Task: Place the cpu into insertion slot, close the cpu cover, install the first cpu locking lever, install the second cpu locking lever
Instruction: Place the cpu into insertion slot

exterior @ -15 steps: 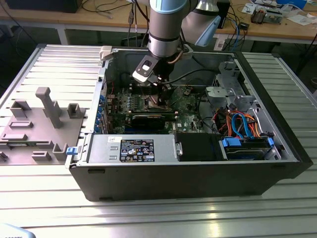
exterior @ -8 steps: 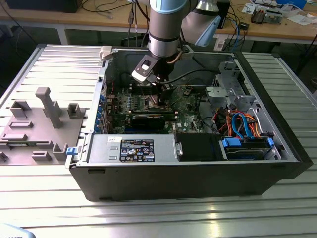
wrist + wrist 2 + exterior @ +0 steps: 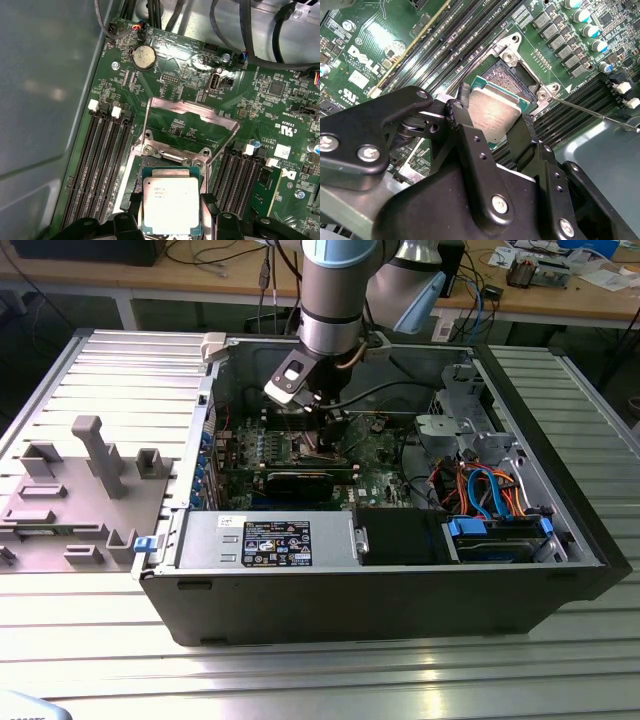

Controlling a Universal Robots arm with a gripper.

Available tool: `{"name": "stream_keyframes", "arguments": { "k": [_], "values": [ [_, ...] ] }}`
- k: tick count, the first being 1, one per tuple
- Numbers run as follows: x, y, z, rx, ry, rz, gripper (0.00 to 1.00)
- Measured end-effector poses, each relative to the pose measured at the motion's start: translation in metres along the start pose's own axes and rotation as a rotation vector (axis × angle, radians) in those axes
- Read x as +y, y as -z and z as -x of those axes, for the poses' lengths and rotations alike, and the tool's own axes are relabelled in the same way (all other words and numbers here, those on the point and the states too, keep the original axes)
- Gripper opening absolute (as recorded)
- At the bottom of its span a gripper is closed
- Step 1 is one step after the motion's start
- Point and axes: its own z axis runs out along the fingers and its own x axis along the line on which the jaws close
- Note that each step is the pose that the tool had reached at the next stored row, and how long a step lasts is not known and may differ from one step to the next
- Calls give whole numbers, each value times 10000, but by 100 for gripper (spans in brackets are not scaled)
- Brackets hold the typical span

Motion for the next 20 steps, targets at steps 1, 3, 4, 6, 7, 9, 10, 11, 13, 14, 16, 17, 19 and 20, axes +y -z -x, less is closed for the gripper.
{"name": "stream_keyframes", "arguments": {
  "k": [1,3,4,6,7,9,10,11,13,14,16,17,19,20],
  "values": [
    [0,0,0,1,-55,1,54],
    [0,0,0,1,-110,2,54],
    [0,0,0,1,-137,2,54],
    [0,0,0,1,-219,3,54],
    [0,0,0,2,-250,4,54],
    [0,0,0,2,-335,4,54],
    [0,0,0,2,-361,5,54],
    [0,0,0,3,-391,5,54],
    [0,0,0,3,-465,7,54],
    [0,0,0,3,-498,7,54],
    [0,0,0,3,-559,7,54],
    [0,0,0,4,-590,8,54],
    [0,0,0,4,-655,9,54],
    [0,0,0,4,-687,9,54]
  ]
}}
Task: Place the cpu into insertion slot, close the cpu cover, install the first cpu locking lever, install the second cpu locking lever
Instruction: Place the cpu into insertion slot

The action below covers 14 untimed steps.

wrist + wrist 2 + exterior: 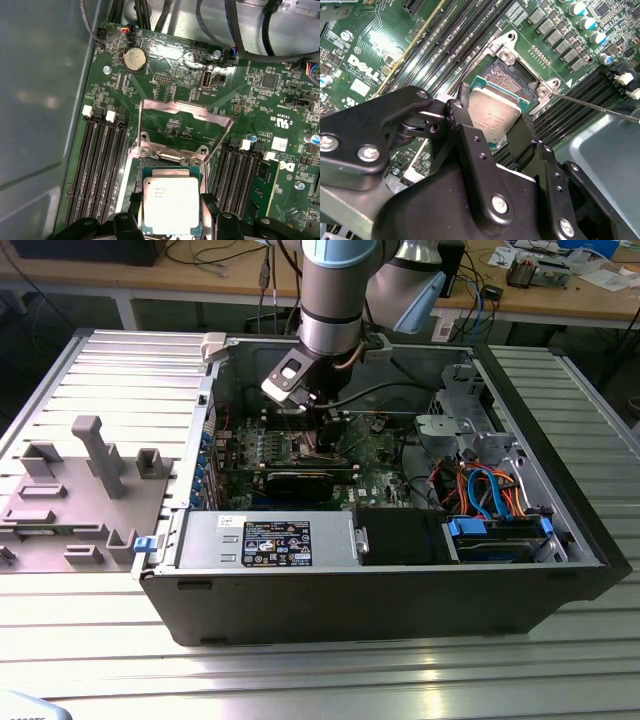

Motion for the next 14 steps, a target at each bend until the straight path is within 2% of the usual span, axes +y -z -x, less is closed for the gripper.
{"name": "stream_keyframes", "arguments": {
  "k": [14],
  "values": [
    [0,-1,0,3,-602,8,54]
  ]
}}
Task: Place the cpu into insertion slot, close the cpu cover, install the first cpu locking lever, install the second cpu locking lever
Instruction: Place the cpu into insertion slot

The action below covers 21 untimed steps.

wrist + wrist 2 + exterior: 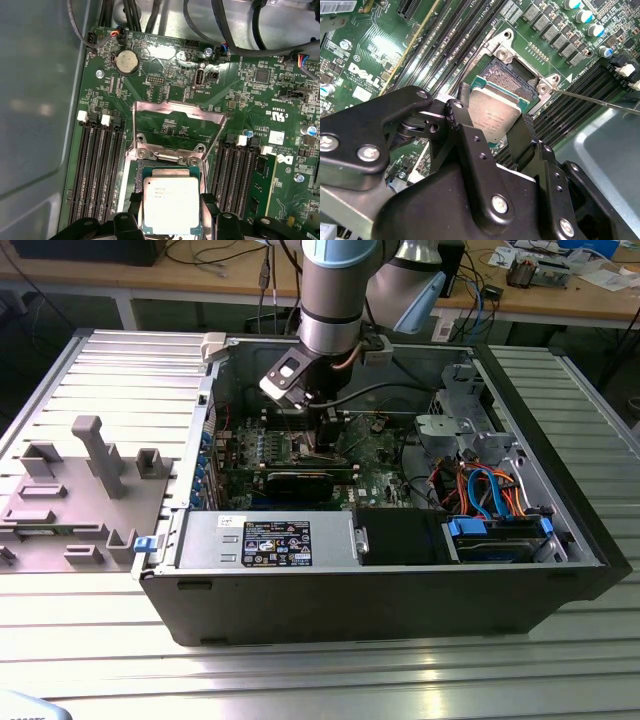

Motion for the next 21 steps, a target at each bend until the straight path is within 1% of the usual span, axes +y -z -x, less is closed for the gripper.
{"name": "stream_keyframes", "arguments": {
  "k": [6,14,21],
  "values": [
    [0,-1,0,3,-439,6,54],
    [0,-2,0,4,-600,8,54],
    [-5,-8,-1,4,-603,8,54]
  ]
}}
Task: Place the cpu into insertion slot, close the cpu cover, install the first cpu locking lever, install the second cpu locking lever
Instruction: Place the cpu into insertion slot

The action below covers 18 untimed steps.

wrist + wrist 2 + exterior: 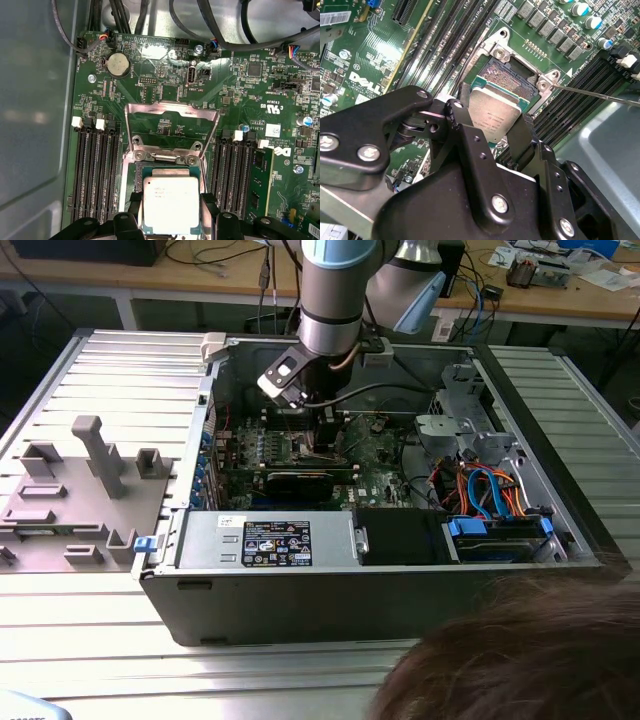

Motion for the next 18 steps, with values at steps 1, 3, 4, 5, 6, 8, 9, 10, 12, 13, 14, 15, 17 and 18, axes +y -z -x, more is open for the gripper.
{"name": "stream_keyframes", "arguments": {
  "k": [1,3,4,5,6,8,9,10,12,13,14,15,17,18],
  "values": [
    [-1,-1,0,0,1,1,54],
    [-5,-2,0,0,2,0,54],
    [-7,-2,-1,0,2,0,54],
    [-8,-3,-1,0,2,0,54],
    [-10,-4,-1,1,1,1,54],
    [-12,-5,-1,0,2,1,54],
    [-14,-5,-1,0,1,0,54],
    [-16,-6,-2,0,1,1,54],
    [-19,-8,-2,1,2,1,54],
    [-21,-9,-2,1,2,1,54],
    [-24,-10,-2,0,0,0,54],
    [-28,-12,-3,0,1,1,54],
    [-30,-16,-3,0,-6,0,54],
    [-31,-19,-3,1,-19,0,54]
  ]
}}
